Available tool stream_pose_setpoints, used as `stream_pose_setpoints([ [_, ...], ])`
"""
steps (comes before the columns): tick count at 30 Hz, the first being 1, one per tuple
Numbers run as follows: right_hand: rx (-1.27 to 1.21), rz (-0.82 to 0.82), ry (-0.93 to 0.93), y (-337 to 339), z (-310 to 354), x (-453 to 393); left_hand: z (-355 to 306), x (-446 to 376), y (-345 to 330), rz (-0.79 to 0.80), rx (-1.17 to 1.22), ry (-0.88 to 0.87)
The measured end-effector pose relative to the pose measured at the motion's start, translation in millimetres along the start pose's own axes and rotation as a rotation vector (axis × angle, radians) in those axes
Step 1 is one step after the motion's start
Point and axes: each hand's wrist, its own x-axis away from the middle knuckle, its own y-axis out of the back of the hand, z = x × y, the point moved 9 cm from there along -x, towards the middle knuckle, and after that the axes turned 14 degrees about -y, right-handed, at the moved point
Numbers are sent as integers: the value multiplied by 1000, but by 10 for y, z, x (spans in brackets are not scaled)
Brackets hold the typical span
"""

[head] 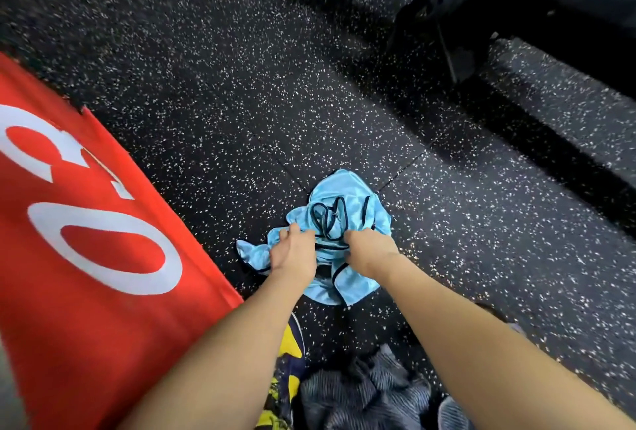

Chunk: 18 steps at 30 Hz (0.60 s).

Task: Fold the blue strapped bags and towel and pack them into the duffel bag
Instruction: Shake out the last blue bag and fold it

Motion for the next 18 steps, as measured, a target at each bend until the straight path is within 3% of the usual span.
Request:
stream_pose_setpoints([
  [8, -81, -92, -10, 566, -207, 412, -153, 364, 686, -131, 61, -50],
  [18, -247, -392, 12, 2206, -321, 1785, -590, 1268, 2562, -526, 211, -151],
])
